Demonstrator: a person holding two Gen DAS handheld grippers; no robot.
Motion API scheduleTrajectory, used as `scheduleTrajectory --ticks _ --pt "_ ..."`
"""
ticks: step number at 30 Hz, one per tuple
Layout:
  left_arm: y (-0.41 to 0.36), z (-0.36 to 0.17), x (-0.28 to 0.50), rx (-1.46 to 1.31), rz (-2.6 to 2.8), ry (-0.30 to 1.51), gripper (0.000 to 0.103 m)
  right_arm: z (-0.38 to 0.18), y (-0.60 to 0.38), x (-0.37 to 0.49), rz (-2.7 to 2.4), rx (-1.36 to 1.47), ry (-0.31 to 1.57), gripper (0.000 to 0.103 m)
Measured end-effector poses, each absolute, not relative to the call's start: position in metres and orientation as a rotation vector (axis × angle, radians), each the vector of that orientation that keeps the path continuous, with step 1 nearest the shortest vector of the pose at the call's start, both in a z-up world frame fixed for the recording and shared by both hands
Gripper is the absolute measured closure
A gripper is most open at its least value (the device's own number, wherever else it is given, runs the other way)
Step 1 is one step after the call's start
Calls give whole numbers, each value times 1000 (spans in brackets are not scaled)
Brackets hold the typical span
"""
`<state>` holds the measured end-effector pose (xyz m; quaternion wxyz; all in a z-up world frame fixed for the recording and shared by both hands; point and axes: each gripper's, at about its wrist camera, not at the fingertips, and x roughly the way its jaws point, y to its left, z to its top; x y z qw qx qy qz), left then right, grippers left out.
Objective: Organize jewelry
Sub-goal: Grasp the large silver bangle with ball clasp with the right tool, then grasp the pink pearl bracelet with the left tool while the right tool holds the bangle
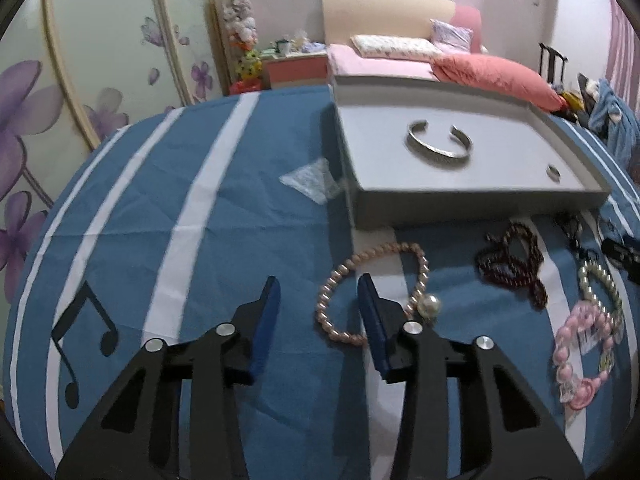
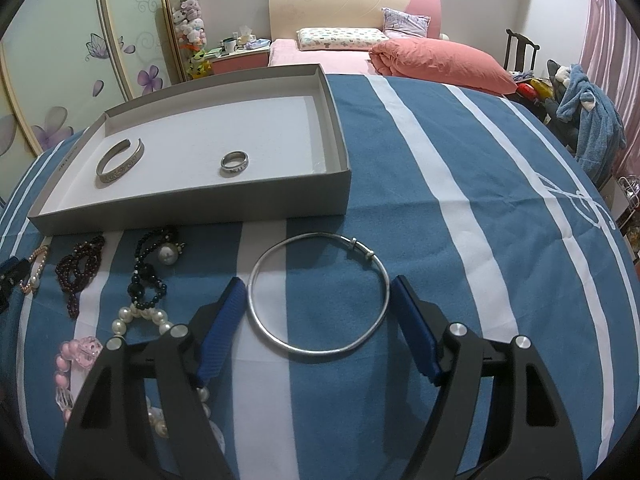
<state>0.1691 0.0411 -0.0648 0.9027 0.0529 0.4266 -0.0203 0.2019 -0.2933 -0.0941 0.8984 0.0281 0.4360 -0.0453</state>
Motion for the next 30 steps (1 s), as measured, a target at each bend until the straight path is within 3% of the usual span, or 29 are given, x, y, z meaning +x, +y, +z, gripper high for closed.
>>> scheduleTrajectory --ticks 7,17,24,30 --pt "38 -66 164 121 -70 885 77 -94 -292 201 -89 53 904 31" --pt "38 -66 164 119 -71 891 78 -95 -288 200 -79 42 905 31" --pt "29 -65 162 144 -85 884 96 -95 -288 197 -73 37 905 31" --pt "27 -64 162 142 -87 891 96 -94 -288 195 -63 38 910 30"
